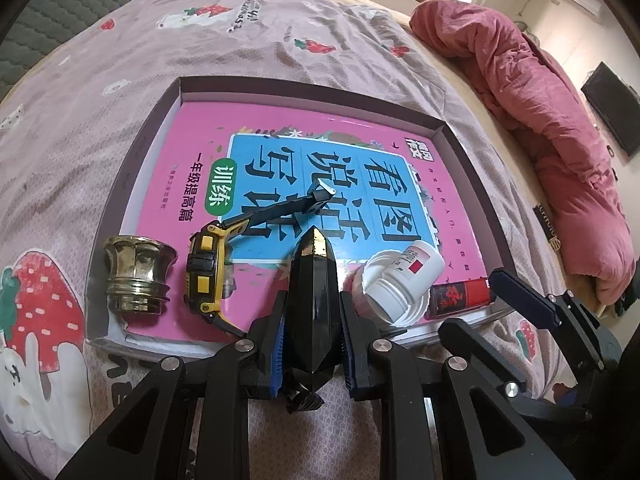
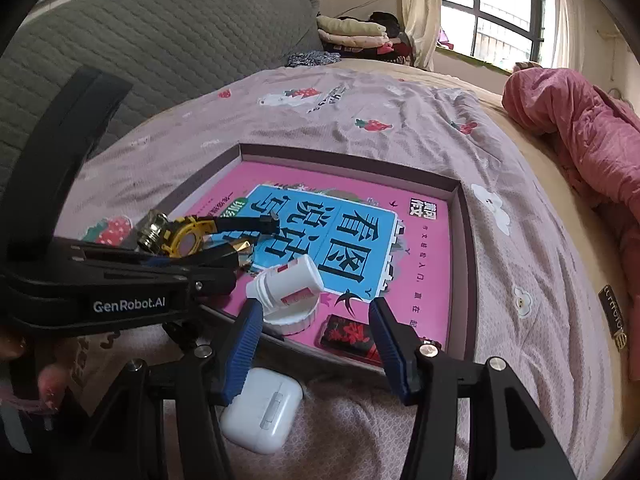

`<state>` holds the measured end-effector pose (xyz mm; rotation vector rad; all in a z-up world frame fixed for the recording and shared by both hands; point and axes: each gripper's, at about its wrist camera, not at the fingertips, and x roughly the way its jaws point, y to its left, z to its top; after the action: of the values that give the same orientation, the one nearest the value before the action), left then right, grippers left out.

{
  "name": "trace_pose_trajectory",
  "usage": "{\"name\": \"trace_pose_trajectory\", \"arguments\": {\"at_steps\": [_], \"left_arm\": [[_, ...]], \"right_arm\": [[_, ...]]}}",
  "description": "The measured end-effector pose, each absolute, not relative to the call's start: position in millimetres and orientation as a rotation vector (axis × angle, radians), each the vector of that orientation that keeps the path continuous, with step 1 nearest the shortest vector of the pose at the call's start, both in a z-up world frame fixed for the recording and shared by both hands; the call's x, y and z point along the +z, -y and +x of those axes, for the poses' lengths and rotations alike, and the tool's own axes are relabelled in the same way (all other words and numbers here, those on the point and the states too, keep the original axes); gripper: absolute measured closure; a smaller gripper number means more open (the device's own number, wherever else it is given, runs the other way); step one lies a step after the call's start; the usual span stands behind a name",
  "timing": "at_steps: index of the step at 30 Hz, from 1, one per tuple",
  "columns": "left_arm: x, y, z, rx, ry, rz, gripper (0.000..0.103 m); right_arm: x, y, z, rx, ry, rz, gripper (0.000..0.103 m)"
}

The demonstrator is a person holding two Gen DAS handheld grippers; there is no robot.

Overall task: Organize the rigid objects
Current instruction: 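Open the left tool releasing the marker while the right tool releases the pill bottle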

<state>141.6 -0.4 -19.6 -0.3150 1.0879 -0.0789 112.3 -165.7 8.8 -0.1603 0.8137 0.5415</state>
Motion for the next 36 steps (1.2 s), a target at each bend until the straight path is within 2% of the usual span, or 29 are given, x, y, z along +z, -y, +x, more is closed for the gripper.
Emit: {"name": "trace_pose_trajectory", "arguments": {"at_steps": [17,23,36], "left_arm": [[-18.0,-1.3,141.2,-0.074,-1.1,-0.324,0.077],[-15.1,0.7,140.5,-0.076,-1.091,-0.319,0.07],[-11.6,-1.6,137.5,-0.073,-1.081,-0.315,0.069]], "right_arm": [[12.0,171.3,111.9,0.533,-0.819,-0.121,0.048],[12.7,172.1,111.9,0.533,-0.819,-0.114,0.048],[15.2,173.2,109.2,0.528,-0.813,-0.109,0.048]]}}
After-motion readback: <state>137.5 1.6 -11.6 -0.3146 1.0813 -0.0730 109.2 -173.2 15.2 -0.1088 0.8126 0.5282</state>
